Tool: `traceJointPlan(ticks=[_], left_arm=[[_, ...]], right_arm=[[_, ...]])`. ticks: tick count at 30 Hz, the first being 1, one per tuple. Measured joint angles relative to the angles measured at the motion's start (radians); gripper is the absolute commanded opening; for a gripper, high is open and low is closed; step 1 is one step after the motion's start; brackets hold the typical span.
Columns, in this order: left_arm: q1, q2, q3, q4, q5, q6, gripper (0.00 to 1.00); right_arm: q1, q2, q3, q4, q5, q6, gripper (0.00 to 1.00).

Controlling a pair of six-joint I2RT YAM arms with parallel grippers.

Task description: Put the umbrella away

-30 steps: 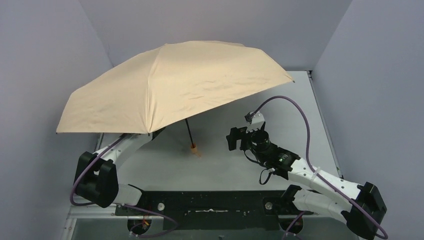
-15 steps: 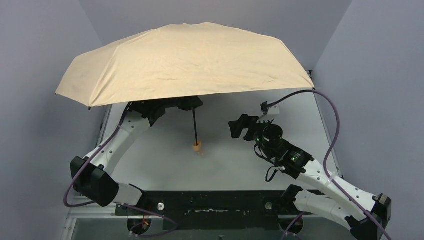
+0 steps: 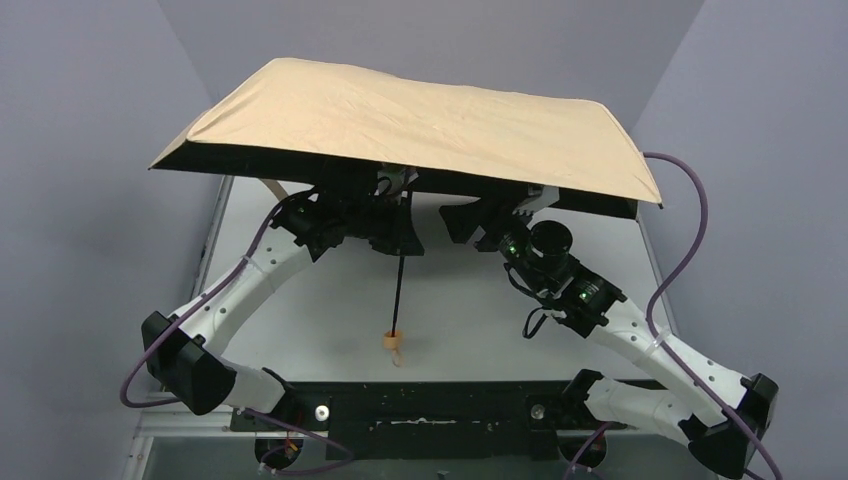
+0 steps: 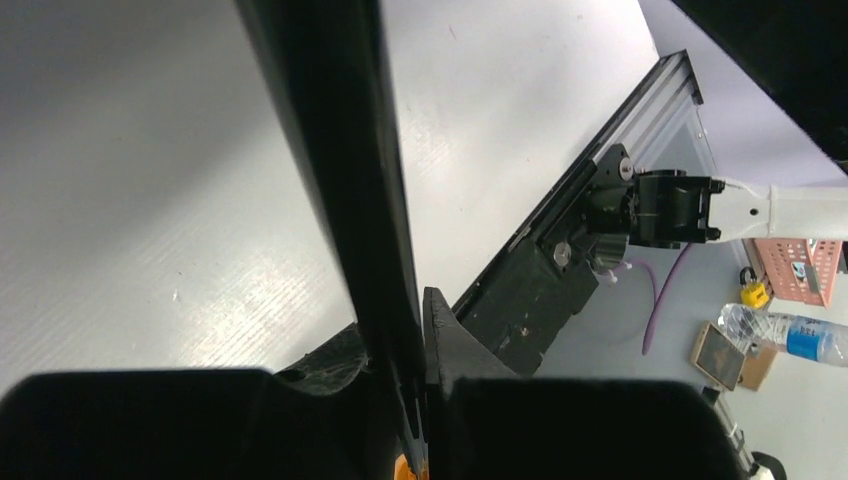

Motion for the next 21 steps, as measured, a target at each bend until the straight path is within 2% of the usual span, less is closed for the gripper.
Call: traceJointPlan(ticks=[8,21], left_arm=[[-0.045,0.000,0.000,-0.023,-0.025,-0.005,0.00],[-0.125,-0.008,-0.002,-0.022,-0.060,-0.002,0.00]], right_arm=[[-0.025,0.093,0.057,0.095,-0.054,0.090,0.81],[-0.136,0.223,0.119,0.189,-0.139,0.219,0.80]])
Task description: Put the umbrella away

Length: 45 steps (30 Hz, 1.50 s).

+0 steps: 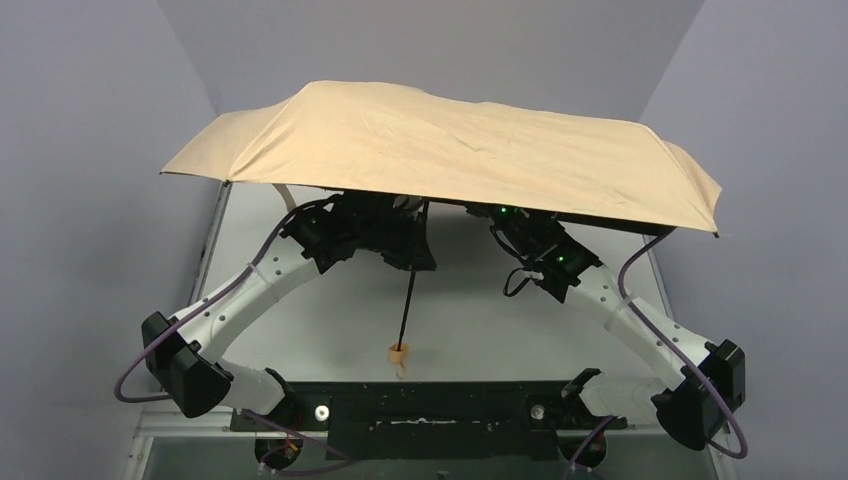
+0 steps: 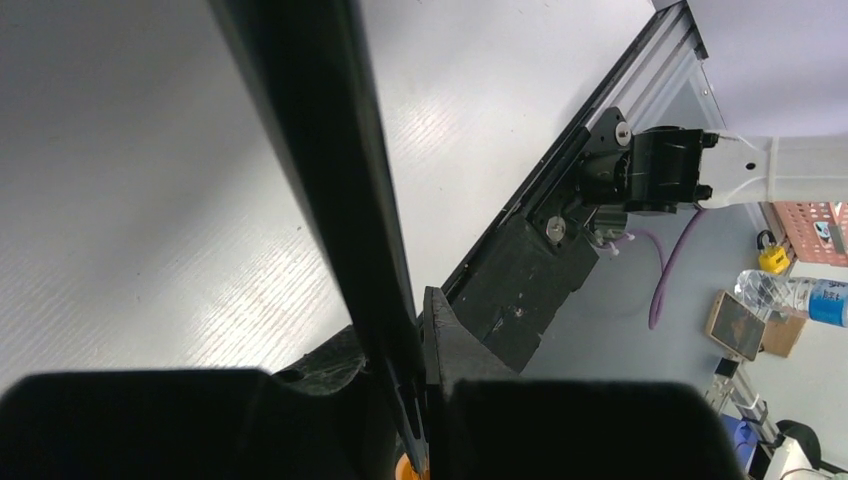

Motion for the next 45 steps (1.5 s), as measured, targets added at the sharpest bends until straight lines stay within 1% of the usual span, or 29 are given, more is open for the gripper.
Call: traceJointPlan(ticks=[5,8,13,17,19,22,23,26,27,29,31,35,38,45], left_arm=[[-0.014,-0.016,0.000,-0.003,-0.013,0.014,0.00],[-0.022,-0.018,0.000,-0.002,-0.029,0.029,0.00],[-0.048,-0.018,0.000,-0.008,-0.055,0.063,0.00],[-0.056,-0.018,0.000,-0.014,-0.072,0.070,0.00],[-0.058,-0.020,-0.004,-0.012,-0.081,0.074,0.00],[-0.060,-0.038,-0.021,0.003,-0.087,0.068,0.00],[-0.060,-0.048,-0.028,0.009,-0.087,0.064,0.00],[-0.064,-0.092,-0.063,0.038,-0.085,0.051,0.12],[-0.069,-0.107,-0.078,0.055,-0.083,0.047,0.18],[-0.080,-0.137,-0.104,0.089,-0.081,0.061,0.24],[-0.092,-0.179,-0.126,0.113,-0.080,0.093,0.28],[-0.094,-0.233,-0.137,0.135,-0.078,0.125,0.32],[-0.094,-0.240,-0.145,0.157,-0.068,0.138,0.32],[-0.094,-0.239,-0.199,0.188,-0.052,0.135,0.31]], right_arm=[[-0.007,0.029,0.011,0.023,-0.052,0.019,0.74],[-0.014,0.063,0.042,0.038,-0.081,0.029,0.67],[-0.029,0.103,0.075,0.066,-0.121,0.053,0.45],[-0.031,0.117,0.080,0.105,-0.146,0.069,0.24],[-0.030,0.117,0.080,0.124,-0.158,0.079,0.17],[-0.029,0.116,0.080,0.133,-0.172,0.071,0.02],[-0.029,0.115,0.080,0.136,-0.179,0.060,0.00],[-0.021,0.105,0.080,0.138,-0.185,0.060,0.00],[-0.016,0.097,0.080,0.127,-0.182,0.071,0.00],[-0.011,0.080,0.080,0.094,-0.161,0.094,0.00],[-0.018,0.054,0.080,0.056,-0.118,0.135,0.00],[-0.034,-0.001,0.074,0.008,-0.034,0.214,0.00],[-0.045,-0.019,0.074,-0.011,0.013,0.264,0.00],[-0.045,-0.014,0.073,-0.017,0.029,0.291,0.00]])
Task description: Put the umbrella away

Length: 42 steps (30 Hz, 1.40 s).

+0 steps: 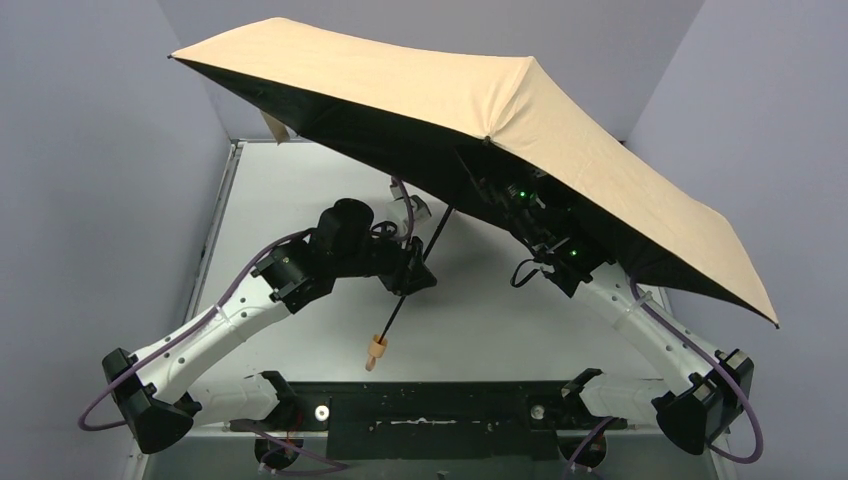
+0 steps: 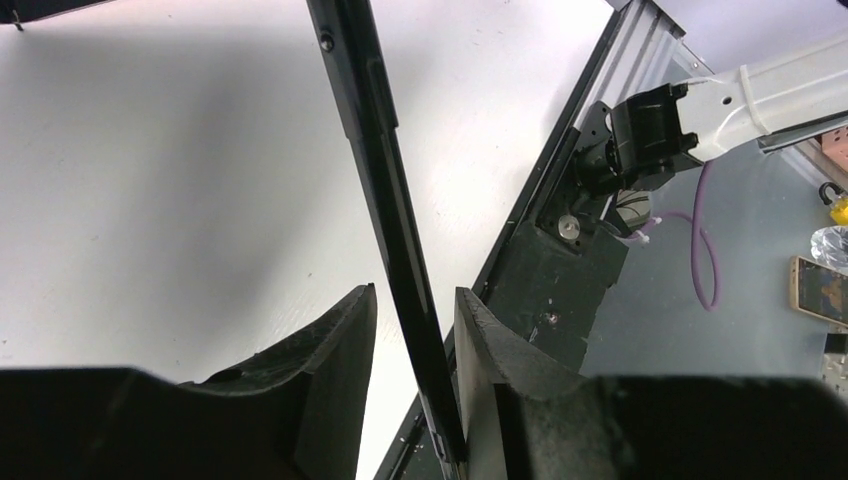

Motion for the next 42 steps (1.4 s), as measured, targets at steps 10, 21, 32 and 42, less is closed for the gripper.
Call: traceJointPlan(ticks=[10,21,32,42], left_arm=[[0.000,0.011,-0.001,0.094,-0.042,-0.021,0.20],[0.005,0.060,-0.001,0.136,-0.076,-0.108,0.00],[0.003,0.053,-0.030,0.142,-0.087,-0.124,0.00],[0.009,0.052,-0.030,0.171,-0.103,-0.166,0.00]], right_arm=[[0.000,-0.008,-0.033,0.026,0.000,0.035,0.00],[-0.010,-0.014,-0.049,0.035,0.014,-0.025,0.19],[-0.013,-0.117,-0.245,0.127,-0.058,-0.115,0.61],[0.001,-0.124,-0.414,0.388,-0.096,-0.152,0.74]])
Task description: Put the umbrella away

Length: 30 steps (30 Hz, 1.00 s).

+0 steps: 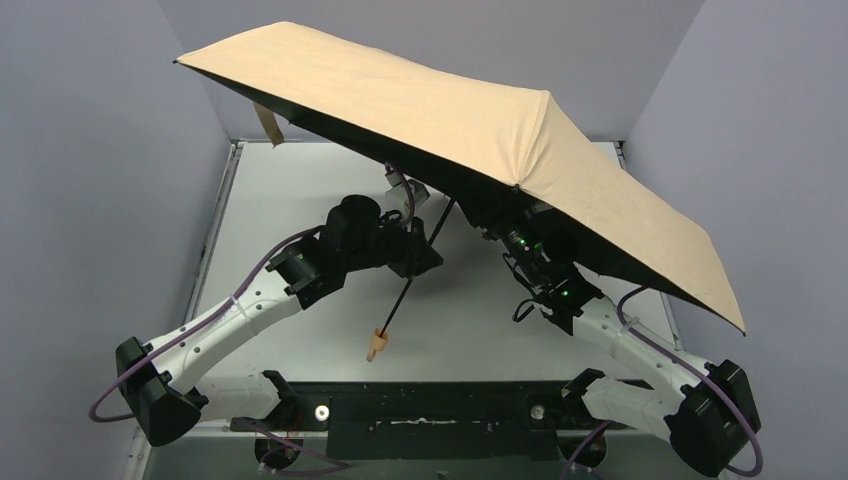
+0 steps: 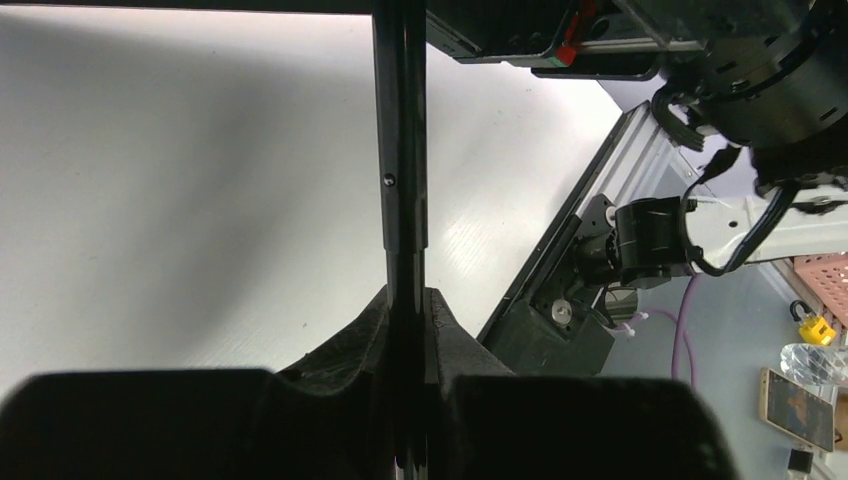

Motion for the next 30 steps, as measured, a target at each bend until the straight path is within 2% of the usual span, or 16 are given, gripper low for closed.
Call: traceJointPlan(ticks=[11,18,30], left_arm=[[0.000,-0.001,0.000,0.013,0.000,-0.036,0.00],[0.001,-0.009,-0.012,0.048,0.005,-0.071,0.00],[0.002,-0.024,-0.051,0.093,0.020,-0.106,0.00]], right_arm=[[-0.008,0.029,-0.088,0.297,-0.008,0.008,0.76],[-0.028,0.029,-0.097,0.369,0.002,0.018,0.84],[-0.072,0.106,-0.041,0.437,0.052,0.124,0.83]])
